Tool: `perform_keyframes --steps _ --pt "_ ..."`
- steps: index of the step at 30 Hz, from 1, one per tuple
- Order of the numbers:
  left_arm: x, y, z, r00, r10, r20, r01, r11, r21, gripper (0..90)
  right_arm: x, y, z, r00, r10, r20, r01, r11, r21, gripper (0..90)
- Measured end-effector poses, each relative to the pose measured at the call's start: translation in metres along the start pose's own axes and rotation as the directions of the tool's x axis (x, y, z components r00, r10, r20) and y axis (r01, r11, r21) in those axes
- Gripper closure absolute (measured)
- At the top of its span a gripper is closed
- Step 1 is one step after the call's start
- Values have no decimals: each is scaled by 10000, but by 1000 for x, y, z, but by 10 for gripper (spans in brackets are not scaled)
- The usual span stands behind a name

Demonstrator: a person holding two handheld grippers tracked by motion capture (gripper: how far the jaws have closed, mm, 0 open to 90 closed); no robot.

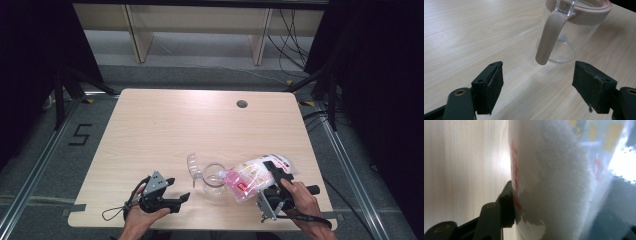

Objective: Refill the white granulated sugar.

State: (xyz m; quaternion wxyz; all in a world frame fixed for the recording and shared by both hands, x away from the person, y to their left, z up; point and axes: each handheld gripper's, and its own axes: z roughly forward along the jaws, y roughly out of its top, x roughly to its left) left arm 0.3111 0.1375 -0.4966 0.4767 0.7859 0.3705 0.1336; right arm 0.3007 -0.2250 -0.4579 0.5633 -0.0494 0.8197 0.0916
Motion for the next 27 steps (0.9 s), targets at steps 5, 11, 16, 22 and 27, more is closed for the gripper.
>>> perform_keyframes --steps 5,11,16,22,27 --pt "-1 0 0 10000 -62 -64 62 10000 54 240 -1 2 0 9989 -423 180 423 9991 -42 503" --pt "-1 -1 1 9999 -161 3 161 9999 -19 240 -7 8 1 9922 -1198 339 1202 9927 -91 506" --pt "-2 -1 1 9998 -208 1 208 9998 -30 240 -6 8 2 9944 -987 382 986 9951 61 509" --pt "-1 0 0 10000 46 44 -46 10000 51 240 -9 8 4 9879 -1434 587 1430 9897 114 512" --pt "-2 0 0 10000 -63 -41 63 10000 65 240 -10 8 3 9841 -1639 676 1626 9864 247 515"
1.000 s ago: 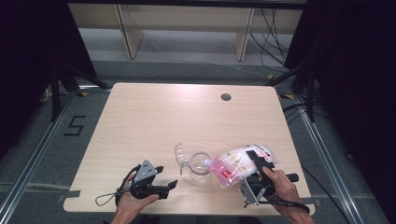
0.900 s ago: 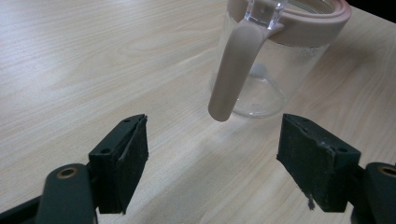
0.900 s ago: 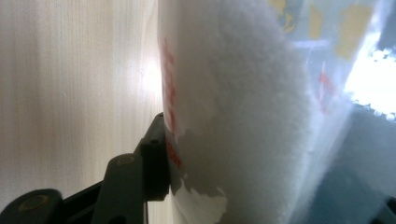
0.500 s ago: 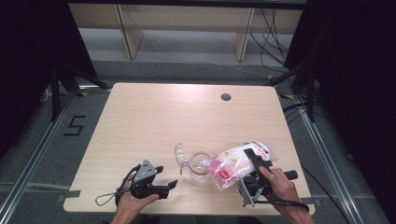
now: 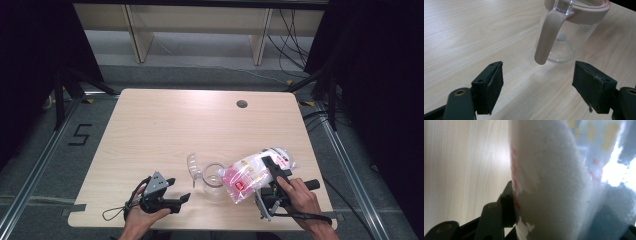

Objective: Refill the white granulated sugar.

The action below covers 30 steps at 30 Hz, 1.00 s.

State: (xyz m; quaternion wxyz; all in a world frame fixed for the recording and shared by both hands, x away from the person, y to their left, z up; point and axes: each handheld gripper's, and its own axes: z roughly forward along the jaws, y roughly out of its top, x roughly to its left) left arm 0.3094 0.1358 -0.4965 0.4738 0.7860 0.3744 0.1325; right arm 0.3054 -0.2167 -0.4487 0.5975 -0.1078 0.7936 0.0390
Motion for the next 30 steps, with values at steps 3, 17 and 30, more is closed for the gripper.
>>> perform_keyframes --steps 3,17,30 --pt "0 0 1 10000 -65 71 66 9999 -78 240 -1 0 1 9990 -426 103 427 9990 -119 516" --pt "1 0 0 9999 127 68 -127 9999 -52 239 -3 4 1 9958 -883 259 882 9961 53 525" --pt "0 0 0 9999 129 42 -129 9999 -73 239 -5 5 -3 9949 -938 378 928 9953 271 536"
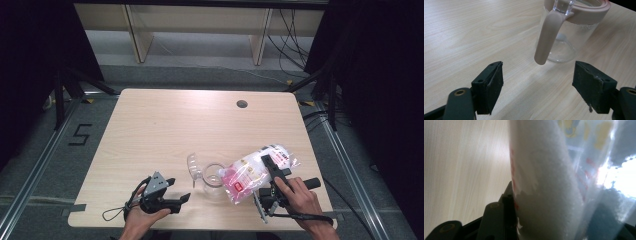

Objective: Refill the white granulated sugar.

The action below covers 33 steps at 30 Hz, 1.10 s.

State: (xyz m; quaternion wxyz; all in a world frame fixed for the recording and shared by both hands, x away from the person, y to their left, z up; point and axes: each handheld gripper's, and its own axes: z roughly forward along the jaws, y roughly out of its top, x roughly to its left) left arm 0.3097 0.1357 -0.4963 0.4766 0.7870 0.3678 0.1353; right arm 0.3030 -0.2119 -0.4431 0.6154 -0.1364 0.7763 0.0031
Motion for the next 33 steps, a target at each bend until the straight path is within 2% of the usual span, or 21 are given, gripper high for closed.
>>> perform_keyframes --steps 5,6,7,9,11,14,15,16,19,20,23,24,25,29,30,31,33 --pt "0 0 0 10000 -13 -7 13 10000 7 239 1 1 0 10000 -28 91 28 10000 -65 541" --pt "0 0 0 10000 -18 -11 18 10000 7 239 -1 2 0 9996 -227 159 228 9997 -82 541" --pt "0 0 0 10000 -6 -11 6 10000 7 239 -1 2 0 9993 -331 143 333 9994 -103 542" --pt "0 0 0 10000 -3 -1 3 10000 -16 239 0 2 -2 9997 -226 -48 227 9996 172 543" --pt "0 0 -1 10000 64 0 -64 10000 49 239 -1 3 -1 9993 -380 14 380 9992 90 545" --pt "0 0 0 10000 -4 -6 4 10000 6 239 1 3 0 9996 -143 257 145 9999 -76 547" --pt "0 0 0 10000 -12 -3 12 10000 -4 239 0 4 -1 9997 -230 68 229 9997 128 547" --pt "0 0 0 10000 4 1 -4 10000 -7 239 -3 5 -1 9981 -611 32 611 9981 114 549" --pt "0 0 0 10000 -31 -8 31 10000 -20 239 -2 5 0 9984 -548 138 548 9985 67 552" --pt "0 0 0 10000 -33 -11 33 10000 -19 239 -3 6 -1 9983 -575 56 574 9982 185 553" --pt "0 0 0 10000 -46 -8 46 10000 -22 239 -5 5 0 9970 -751 166 750 9971 92 556" --pt "-1 0 -1 10000 -61 -70 61 10000 -8 239 -4 5 1 9969 -711 325 713 9974 -63 557" --pt "-1 0 -1 10000 17 -53 -17 10000 22 239 -3 5 -1 9980 -623 131 621 9980 138 558" --pt "-1 0 -1 10000 -31 -10 31 10000 -3 239 -4 4 -1 9978 -629 225 628 9980 39 561" --pt "0 0 -1 10000 30 6 -30 10000 12 239 -2 4 -1 9991 -385 185 383 9992 114 561" --pt "-1 0 0 10000 -62 9 62 10000 -69 239 -4 4 0 9980 -601 186 601 9982 31 562" --pt "-1 0 -1 10000 -28 2 28 10000 -35 240 -3 4 -1 9986 -491 190 490 9988 63 563"
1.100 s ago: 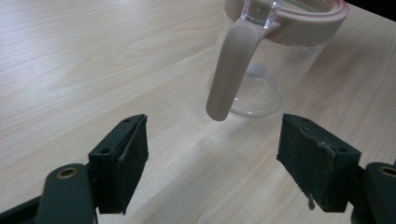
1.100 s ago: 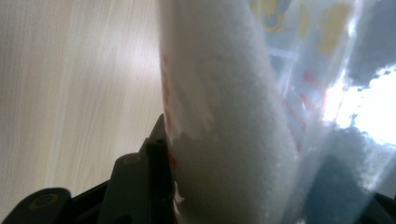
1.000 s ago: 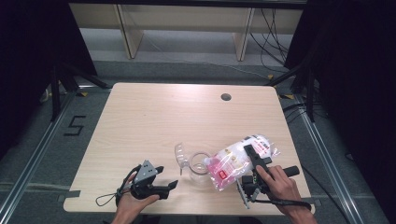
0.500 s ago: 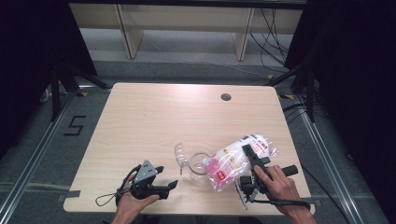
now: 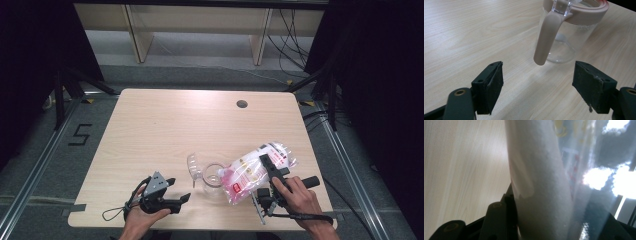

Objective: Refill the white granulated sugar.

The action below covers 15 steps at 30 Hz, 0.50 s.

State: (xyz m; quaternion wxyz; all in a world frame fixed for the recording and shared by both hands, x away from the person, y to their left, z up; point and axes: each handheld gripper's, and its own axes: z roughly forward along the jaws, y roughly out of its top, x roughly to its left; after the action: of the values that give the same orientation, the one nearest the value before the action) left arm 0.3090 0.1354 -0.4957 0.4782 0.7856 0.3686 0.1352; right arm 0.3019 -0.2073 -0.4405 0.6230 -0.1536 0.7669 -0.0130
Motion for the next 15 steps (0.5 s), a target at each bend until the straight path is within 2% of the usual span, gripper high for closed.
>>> perform_keyframes --steps 7,8,13,15 --pt "0 0 0 10000 34 -8 -34 10000 47 239 -1 0 0 9999 -114 4 114 9999 4 567" --pt "0 0 0 10000 39 -23 -39 10000 54 240 0 0 1 9998 -136 135 138 9999 -92 567" --pt "0 0 0 10000 32 -11 -32 10000 47 239 -2 0 0 9999 -145 39 145 9999 -4 569" --pt "0 0 0 10000 -36 1 36 10000 -16 239 -2 0 0 9994 -295 198 297 9995 -122 570"
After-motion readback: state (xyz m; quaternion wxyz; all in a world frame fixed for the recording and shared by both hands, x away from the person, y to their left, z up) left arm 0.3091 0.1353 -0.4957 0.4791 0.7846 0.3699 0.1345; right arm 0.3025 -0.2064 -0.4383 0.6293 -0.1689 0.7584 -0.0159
